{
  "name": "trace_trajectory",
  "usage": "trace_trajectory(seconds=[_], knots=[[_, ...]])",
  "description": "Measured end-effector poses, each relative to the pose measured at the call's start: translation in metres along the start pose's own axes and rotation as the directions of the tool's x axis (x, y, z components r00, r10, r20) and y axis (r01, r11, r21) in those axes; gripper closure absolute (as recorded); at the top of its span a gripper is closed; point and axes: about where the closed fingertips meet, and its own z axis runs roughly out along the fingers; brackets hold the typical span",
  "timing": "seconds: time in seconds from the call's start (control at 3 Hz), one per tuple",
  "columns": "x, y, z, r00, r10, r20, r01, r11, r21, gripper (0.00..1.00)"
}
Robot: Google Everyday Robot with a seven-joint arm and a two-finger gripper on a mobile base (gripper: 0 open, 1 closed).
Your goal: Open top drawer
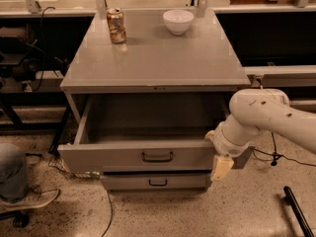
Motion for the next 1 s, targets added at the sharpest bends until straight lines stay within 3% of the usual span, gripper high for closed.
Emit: trace_trajectory(seconds=[0.33,1.0], knots=[[-0.001,0.0,-0.006,1.0,0.0,-0.003,0.0,1.0,-0.002,0.49],[0.017,0.029,-0.028,0.996,0.082,-0.043,-0.081,0.9959,0.041,0.95]])
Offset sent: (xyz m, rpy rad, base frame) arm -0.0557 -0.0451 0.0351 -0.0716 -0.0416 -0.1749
